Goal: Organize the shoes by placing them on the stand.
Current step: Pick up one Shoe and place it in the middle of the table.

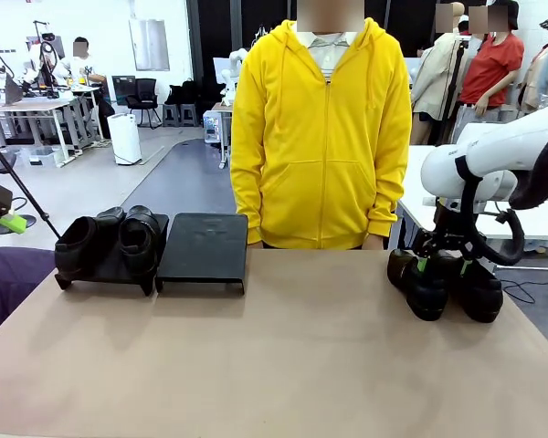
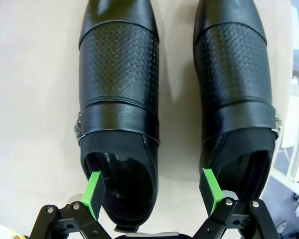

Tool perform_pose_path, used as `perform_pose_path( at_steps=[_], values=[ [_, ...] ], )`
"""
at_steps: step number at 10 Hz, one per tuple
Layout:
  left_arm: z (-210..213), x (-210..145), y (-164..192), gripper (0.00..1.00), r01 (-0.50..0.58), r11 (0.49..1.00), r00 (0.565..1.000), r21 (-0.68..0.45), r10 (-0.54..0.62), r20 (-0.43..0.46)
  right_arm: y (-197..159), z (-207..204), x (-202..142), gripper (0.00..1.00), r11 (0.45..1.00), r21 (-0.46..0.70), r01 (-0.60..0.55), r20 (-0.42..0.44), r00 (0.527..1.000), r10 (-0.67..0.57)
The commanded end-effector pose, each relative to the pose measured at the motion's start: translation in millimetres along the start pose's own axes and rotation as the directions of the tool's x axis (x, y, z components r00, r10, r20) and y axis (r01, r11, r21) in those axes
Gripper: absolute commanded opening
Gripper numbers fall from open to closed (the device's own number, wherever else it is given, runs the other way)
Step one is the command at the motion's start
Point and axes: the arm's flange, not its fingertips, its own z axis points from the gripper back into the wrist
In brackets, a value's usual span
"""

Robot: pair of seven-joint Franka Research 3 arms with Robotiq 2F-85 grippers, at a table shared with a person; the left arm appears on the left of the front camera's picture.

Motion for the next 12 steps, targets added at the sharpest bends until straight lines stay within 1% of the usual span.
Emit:
perform_pose_path(
  at_steps=[1, 4, 10, 11, 12],
  values=[
    [1.5, 0.6, 3.4, 1.0, 0.013, 1.0, 1.0, 0.004, -0.013, -0.001, 7.1, 8.9, 5.2, 1.0, 0.999, -0.019, -0.051, -0.013, 0.999, 0.05],
    [1.5, 0.6, 3.4, 1.0, 0.013, 1.0, 1.0, 0.004, -0.013, -0.001, 15.2, -2.3, 11.4, 1.0, 0.998, -0.027, -0.059, -0.038, 0.998, 0.058],
    [1.5, 0.6, 3.4, 1.0, 0.013, 1.0, 1.0, 0.004, -0.013, -0.001, 7.8, -13.5, 14.5, 1.0, 0.999, -0.031, -0.02, -0.057, 0.998, 0.018],
    [1.5, 0.6, 3.4, 1.0, 0.013, 1.0, 1.0, 0.004, -0.013, -0.001, 4.6, -14.4, 15.5, 1.0, 1.0, -0.009, -0.007, -0.062, 0.998, 0.007],
    [1.5, 0.6, 3.4, 1.0, 0.013, 1.0, 1.0, 0.004, -0.013, -0.001, 3.1, -15.7, 16.4, 0.74, 1.0, -0.007, 0.002, -0.058, 0.998, -0.002]
  ],
)
